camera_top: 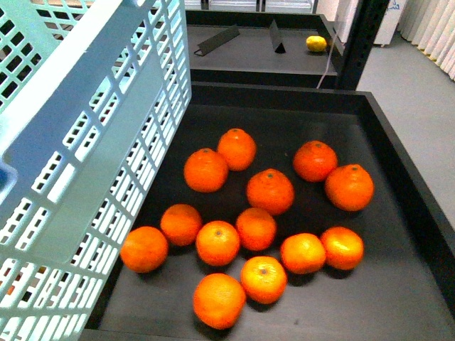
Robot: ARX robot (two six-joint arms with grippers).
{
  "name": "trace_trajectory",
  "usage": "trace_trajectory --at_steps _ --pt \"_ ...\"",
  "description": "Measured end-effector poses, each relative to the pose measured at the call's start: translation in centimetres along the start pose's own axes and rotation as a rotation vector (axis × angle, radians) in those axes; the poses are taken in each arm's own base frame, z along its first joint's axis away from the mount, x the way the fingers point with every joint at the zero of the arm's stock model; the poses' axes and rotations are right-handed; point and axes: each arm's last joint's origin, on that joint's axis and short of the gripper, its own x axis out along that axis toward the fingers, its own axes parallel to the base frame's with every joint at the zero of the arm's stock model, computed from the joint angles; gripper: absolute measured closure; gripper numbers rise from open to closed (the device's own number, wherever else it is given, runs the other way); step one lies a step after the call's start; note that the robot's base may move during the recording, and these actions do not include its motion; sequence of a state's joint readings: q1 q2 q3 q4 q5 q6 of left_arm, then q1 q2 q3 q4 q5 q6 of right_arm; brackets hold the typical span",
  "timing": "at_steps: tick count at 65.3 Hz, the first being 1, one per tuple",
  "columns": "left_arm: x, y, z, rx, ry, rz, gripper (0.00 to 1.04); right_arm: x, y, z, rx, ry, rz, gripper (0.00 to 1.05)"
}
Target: Pick lemon and mango into basket
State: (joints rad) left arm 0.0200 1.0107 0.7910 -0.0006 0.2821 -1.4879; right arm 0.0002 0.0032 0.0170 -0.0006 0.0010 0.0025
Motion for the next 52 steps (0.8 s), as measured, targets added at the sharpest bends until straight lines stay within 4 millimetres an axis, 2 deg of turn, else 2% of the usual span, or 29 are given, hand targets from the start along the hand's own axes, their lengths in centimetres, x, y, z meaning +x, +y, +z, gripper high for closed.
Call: trace_trajectory --at_steps 52 --pt "0.00 0.00 0.00 0.000 0.002 0.000 0.79 0.00 0.00 -0.01 0.000 0.002 0.000 0.09"
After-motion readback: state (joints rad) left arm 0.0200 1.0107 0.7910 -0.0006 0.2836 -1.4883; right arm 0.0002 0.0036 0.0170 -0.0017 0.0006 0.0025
